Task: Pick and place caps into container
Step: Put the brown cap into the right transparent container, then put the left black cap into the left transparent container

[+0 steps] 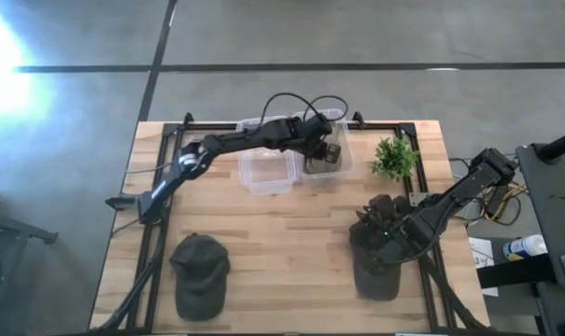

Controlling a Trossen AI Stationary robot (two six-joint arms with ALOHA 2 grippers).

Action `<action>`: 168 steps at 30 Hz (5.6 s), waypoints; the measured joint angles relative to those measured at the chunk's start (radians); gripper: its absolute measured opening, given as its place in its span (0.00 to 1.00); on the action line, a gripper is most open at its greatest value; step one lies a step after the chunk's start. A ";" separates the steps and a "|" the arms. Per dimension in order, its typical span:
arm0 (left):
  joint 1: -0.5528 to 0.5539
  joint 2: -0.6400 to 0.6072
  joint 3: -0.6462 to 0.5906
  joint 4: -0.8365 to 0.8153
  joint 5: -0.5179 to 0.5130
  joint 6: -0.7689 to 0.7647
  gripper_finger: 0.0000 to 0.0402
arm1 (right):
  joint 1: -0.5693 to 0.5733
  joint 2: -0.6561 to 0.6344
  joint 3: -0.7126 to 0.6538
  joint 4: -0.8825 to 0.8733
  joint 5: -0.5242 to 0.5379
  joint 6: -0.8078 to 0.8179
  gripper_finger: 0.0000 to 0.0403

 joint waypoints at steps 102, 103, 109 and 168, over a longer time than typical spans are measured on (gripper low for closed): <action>-0.461 -0.540 -1.049 0.590 -0.370 0.276 0.45 | -0.116 0.018 -0.406 0.828 -0.557 0.046 0.31; -0.450 -0.522 -1.050 0.577 -0.356 0.275 0.45 | -0.116 0.024 -0.414 0.827 -0.555 0.071 0.32; -0.436 -0.433 -1.051 0.579 -0.267 0.253 0.45 | -0.116 0.042 -0.444 0.930 -0.447 0.101 0.38; -0.860 -0.620 -0.562 0.042 -0.959 0.018 0.45 | -0.257 -0.180 -0.233 1.343 -0.191 -0.823 0.03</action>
